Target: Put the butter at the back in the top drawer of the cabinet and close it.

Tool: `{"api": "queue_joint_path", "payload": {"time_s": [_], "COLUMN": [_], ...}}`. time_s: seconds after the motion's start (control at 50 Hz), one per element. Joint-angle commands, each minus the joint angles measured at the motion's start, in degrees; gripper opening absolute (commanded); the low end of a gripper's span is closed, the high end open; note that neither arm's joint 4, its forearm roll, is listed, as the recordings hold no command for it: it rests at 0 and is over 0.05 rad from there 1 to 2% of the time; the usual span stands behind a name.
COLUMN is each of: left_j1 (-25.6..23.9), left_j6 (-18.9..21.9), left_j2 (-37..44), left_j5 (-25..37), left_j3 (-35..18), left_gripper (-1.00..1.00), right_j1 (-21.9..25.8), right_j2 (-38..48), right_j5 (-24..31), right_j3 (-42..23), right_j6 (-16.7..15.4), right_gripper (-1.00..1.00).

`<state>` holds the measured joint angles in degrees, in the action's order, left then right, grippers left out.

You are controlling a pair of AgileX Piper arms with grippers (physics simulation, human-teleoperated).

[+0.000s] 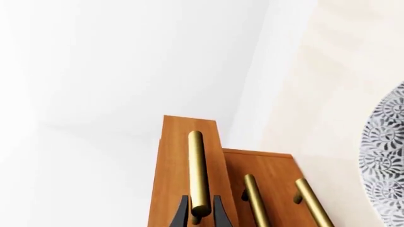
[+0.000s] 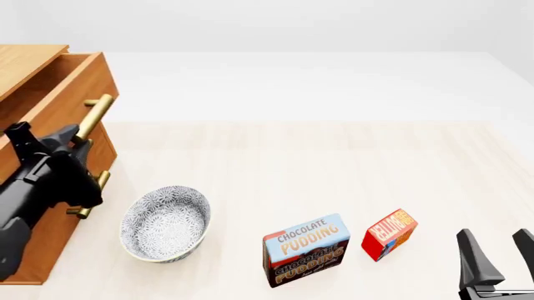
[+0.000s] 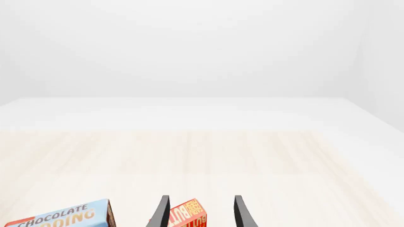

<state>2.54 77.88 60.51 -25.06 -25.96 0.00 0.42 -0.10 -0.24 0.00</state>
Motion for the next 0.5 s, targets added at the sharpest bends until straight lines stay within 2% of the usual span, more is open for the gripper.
{"api": "queue_joint_path", "payload": {"time_s": [0.02, 0.22, 0.5], "left_j1": [-1.71, -2.67, -3.89], "left_j6": [0.18, 0.71, 1.13], "left_j2": [-2.64, -5.43, -4.22], "left_j5": [1.53, 2.39, 1.15], "left_j3": [4.14, 5.87, 5.9], "left_gripper": [-1.0, -1.0, -1.0], "right_j1": [0.0, 0.0, 0.0], "right_j2": [0.0, 0.0, 0.0], "right_j5": [0.0, 0.0, 0.0], "right_j3": [0.0, 0.0, 0.0], "right_j6": [0.0, 0.0, 0.0], "right_gripper": [1.0, 1.0, 1.0]}}
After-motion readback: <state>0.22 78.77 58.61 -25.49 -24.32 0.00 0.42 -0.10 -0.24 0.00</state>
